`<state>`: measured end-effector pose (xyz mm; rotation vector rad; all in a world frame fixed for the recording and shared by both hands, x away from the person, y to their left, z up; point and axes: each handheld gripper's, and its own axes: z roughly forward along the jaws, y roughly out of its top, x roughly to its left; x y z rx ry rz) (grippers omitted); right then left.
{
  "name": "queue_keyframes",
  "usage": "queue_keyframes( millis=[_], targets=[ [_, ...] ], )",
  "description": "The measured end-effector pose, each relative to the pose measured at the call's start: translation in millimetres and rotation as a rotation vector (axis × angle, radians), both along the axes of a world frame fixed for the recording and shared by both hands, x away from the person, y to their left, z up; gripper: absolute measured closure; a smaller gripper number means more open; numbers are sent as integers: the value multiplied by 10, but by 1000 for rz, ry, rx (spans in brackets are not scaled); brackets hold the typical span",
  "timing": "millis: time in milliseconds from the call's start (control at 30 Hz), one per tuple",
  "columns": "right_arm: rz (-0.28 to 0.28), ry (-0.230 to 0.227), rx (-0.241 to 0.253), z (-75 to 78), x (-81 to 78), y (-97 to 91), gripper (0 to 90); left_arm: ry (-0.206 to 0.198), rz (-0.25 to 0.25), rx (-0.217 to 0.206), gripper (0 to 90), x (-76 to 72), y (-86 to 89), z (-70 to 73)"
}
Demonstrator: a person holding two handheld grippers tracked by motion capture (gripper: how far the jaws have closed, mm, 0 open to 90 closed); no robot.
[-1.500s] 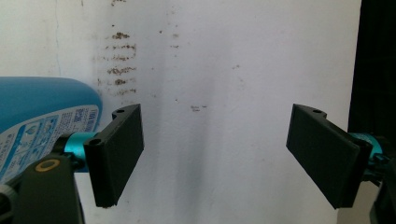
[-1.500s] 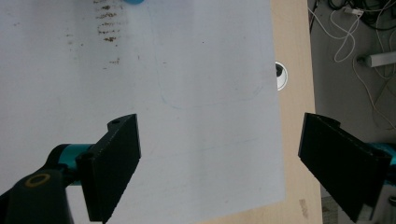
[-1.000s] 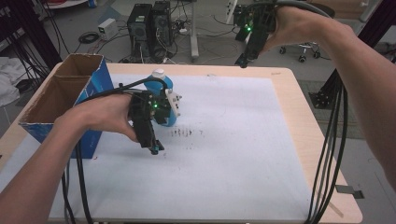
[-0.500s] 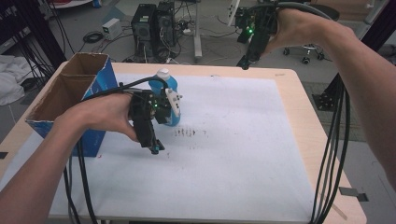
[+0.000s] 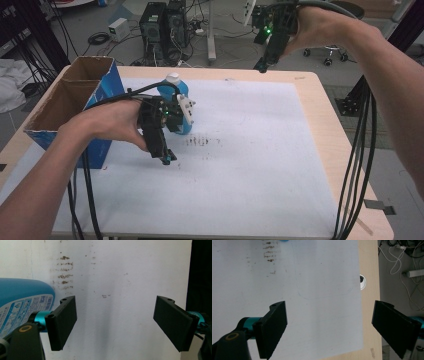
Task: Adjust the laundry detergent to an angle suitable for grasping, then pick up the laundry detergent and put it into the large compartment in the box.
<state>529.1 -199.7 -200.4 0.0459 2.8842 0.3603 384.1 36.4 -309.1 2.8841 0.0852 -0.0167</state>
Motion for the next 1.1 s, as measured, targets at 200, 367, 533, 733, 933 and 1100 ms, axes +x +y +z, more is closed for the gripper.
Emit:
queue_keyframes(
  millis=[200, 367, 533, 733, 933, 1100],
  targets=[
    [5, -1, -7, -6, -12, 20, 122, -5, 4, -1, 190, -17, 15, 14],
    [6, -2, -10, -3, -24, 28, 121, -11, 5, 1, 190, -24, 31, 25],
    [10, -5, -4, 23, -46, 29, 121, -13, 32, -3, 190, -43, 149, 89],
    [15, -10, -1, 33, -66, 25, 122, -21, 66, 14, 190, 11, 278, 188],
    [13, -10, -2, 35, -75, 10, 121, -18, 90, 21, 190, 88, 411, 214],
    [33, -13, -16, 14, -81, 23, 121, -15, 108, 25, 190, 161, 481, 196]
  ],
)
